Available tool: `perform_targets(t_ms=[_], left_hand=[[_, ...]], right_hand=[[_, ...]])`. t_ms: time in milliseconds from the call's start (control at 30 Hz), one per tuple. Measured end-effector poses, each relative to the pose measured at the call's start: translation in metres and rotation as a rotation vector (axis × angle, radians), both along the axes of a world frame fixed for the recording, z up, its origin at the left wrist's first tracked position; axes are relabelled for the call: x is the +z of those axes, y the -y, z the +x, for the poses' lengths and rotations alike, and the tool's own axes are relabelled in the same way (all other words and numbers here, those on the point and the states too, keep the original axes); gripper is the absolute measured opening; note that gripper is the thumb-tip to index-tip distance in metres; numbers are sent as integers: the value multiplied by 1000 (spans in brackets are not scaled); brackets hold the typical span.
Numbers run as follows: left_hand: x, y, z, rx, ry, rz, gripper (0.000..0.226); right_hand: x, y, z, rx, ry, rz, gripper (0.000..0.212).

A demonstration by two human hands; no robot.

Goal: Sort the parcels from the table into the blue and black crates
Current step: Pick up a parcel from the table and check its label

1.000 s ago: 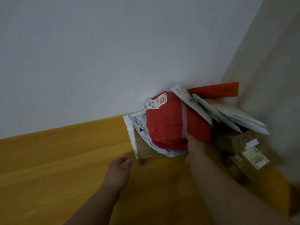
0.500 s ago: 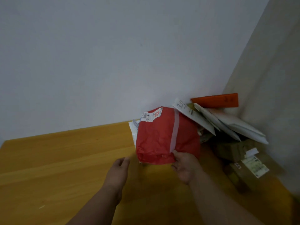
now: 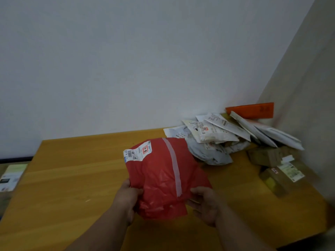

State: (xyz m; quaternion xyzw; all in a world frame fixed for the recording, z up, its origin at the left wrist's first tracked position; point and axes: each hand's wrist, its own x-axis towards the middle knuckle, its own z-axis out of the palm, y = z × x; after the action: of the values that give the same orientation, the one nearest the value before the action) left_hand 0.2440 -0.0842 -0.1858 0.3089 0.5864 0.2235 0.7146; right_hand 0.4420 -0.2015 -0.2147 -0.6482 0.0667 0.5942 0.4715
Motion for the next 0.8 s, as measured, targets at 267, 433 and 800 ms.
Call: perform_targets(t_ms=[267, 433, 800], left_hand=[[5, 1, -72, 8, 15, 48, 58], [19, -12, -82, -96, 70, 128, 56], [64, -27, -88, -246, -97, 341, 24]], right_hand=[[-2, -7, -43, 117, 154, -104, 26], [-4, -25, -60, 533, 461, -237, 34], [49, -89, -62, 268, 449, 304, 59]])
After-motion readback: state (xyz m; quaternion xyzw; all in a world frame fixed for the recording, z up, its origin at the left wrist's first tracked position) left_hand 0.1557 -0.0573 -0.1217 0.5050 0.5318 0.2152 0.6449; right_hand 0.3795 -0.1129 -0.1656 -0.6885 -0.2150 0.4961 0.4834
